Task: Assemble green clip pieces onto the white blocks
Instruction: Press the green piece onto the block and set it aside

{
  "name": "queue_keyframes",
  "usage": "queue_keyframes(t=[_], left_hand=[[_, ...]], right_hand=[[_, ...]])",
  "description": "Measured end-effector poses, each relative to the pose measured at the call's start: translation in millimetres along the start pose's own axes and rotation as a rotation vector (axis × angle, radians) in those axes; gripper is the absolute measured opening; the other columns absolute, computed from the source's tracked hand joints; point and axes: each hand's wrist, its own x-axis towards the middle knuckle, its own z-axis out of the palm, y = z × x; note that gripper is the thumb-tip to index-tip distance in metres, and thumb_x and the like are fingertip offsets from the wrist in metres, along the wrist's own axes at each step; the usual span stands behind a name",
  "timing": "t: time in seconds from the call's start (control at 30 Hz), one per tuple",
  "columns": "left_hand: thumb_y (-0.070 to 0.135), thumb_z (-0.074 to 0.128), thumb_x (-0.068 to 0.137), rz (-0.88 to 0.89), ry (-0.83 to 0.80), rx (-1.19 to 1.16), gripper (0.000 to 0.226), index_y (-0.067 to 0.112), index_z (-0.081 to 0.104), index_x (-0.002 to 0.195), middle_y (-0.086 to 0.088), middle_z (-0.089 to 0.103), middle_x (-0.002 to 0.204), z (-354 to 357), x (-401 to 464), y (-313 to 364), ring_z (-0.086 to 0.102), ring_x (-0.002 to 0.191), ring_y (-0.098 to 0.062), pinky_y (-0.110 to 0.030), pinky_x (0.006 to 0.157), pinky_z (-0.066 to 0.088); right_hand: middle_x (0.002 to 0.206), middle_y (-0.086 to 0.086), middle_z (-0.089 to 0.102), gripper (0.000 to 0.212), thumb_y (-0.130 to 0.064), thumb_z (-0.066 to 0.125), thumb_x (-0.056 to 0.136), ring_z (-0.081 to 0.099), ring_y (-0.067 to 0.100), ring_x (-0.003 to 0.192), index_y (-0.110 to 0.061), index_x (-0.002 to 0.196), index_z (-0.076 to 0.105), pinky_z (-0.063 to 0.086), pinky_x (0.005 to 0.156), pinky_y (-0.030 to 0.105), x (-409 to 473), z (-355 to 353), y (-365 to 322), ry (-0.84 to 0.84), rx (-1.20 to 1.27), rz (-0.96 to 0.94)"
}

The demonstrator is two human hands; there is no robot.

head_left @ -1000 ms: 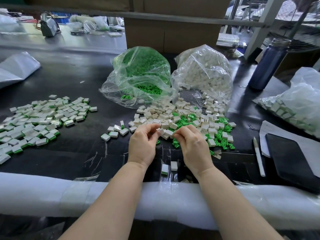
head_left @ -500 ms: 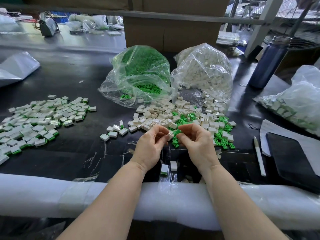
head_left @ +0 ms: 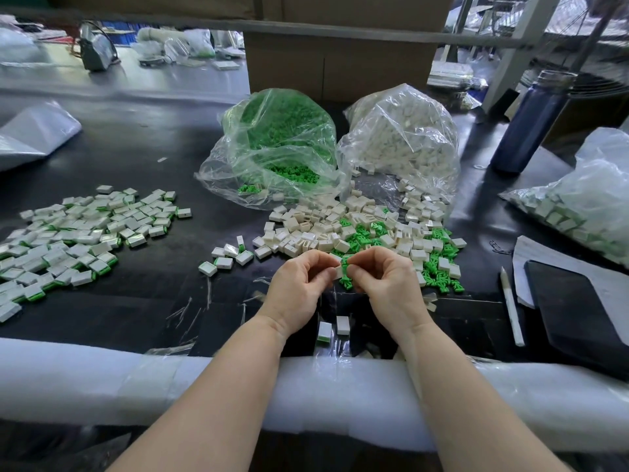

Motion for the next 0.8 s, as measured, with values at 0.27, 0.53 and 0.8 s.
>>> queue_keyframes(t=[0.27,0.53,0.8], left_hand=[[0.006,0.059,0.089,-0.018,0.009,-0.025,0.013,0.018,0.064,0.086,0.002,0.065,0.079,-1.8,-0.6,0.5,0.061,0.075,-0.012,-0.021,0.078,0.051],[0.003,0.062,0.087,-0.021,-0.011,-0.003,0.009,0.008,0.069,0.088,-0.01,0.067,0.085,-1.0,-1.2,-1.0,0.059,0.075,-0.015,-0.028,0.081,0.052],[-0.001,0.061,0.085,-0.037,-0.05,-0.032,0.017,0.014,0.068,0.078,-0.003,0.064,0.075,-1.7,-2.4,0.4,0.057,0.068,-0.012,-0.029,0.078,0.052]], right_hand=[[0.068,0.0,0.064,0.022,0.002,0.063,0.084,0.058,0.011,0.062,-0.018,0.074,0.066,0.052,0.063,0.028,-0.3,1.0,-0.6,-0.06,0.05,0.051],[0.071,0.01,0.062,0.023,0.006,0.063,0.081,0.054,0.013,0.062,-0.016,0.076,0.06,0.049,0.06,0.026,-2.6,-0.1,-2.9,-0.089,0.03,0.074],[0.066,0.004,0.06,0.023,0.009,0.065,0.078,0.053,0.007,0.055,-0.013,0.072,0.06,0.046,0.055,0.018,-3.8,-2.9,-3.1,-0.14,0.051,0.103]])
